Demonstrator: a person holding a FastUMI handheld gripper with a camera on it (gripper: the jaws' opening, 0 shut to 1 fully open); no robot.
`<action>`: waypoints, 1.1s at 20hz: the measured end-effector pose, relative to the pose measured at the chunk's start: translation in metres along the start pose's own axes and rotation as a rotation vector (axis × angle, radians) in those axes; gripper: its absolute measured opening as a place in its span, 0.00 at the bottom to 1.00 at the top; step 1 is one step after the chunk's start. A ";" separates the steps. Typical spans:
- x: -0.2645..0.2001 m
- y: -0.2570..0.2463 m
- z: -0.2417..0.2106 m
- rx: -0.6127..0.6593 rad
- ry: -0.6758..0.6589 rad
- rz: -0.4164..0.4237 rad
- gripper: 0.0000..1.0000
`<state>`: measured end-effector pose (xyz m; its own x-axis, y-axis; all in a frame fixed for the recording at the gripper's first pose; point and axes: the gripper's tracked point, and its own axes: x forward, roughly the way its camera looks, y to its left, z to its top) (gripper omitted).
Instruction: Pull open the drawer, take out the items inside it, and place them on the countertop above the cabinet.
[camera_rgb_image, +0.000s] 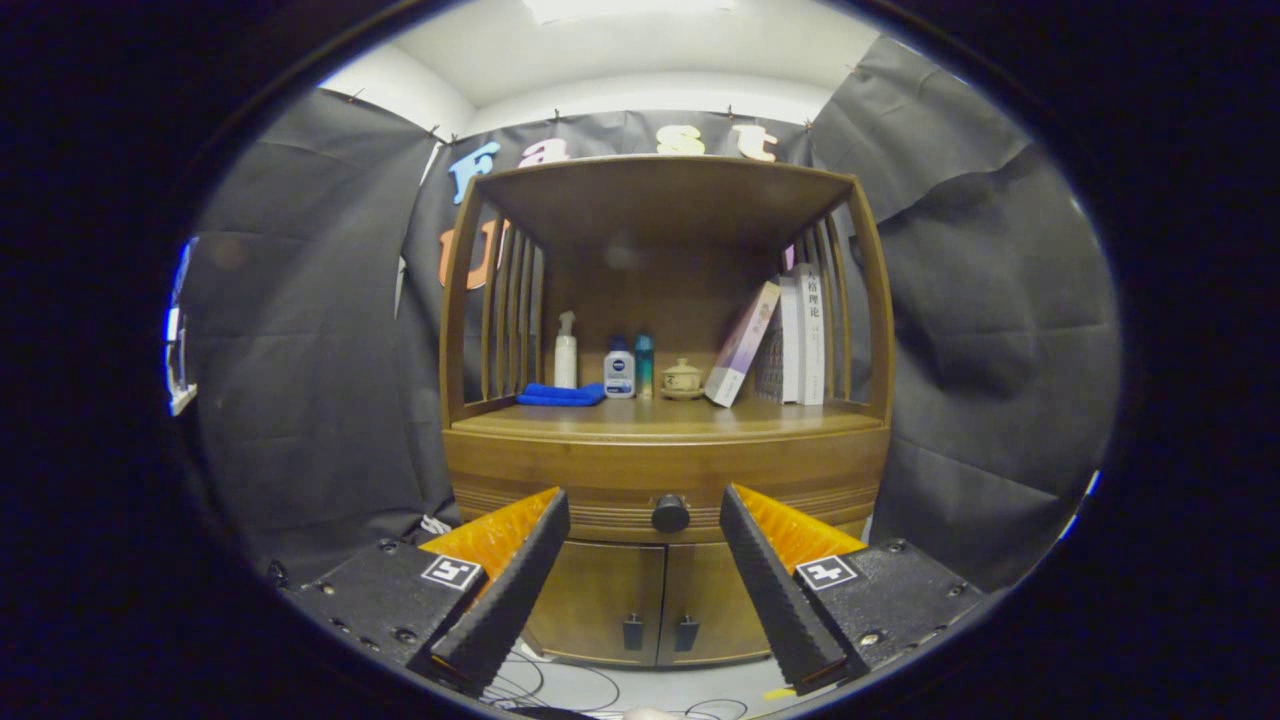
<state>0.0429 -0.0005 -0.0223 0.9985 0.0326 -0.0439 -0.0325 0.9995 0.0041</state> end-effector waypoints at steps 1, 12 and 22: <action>0.007 -0.004 -0.002 0.005 0.005 -0.007 0.99; 0.116 -0.021 -0.044 -0.088 0.087 -0.050 0.99; 0.166 -0.032 -0.083 -0.102 0.158 -0.086 0.80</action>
<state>0.2061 -0.0270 -0.1128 0.9788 -0.0608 -0.1956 0.0403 0.9935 -0.1068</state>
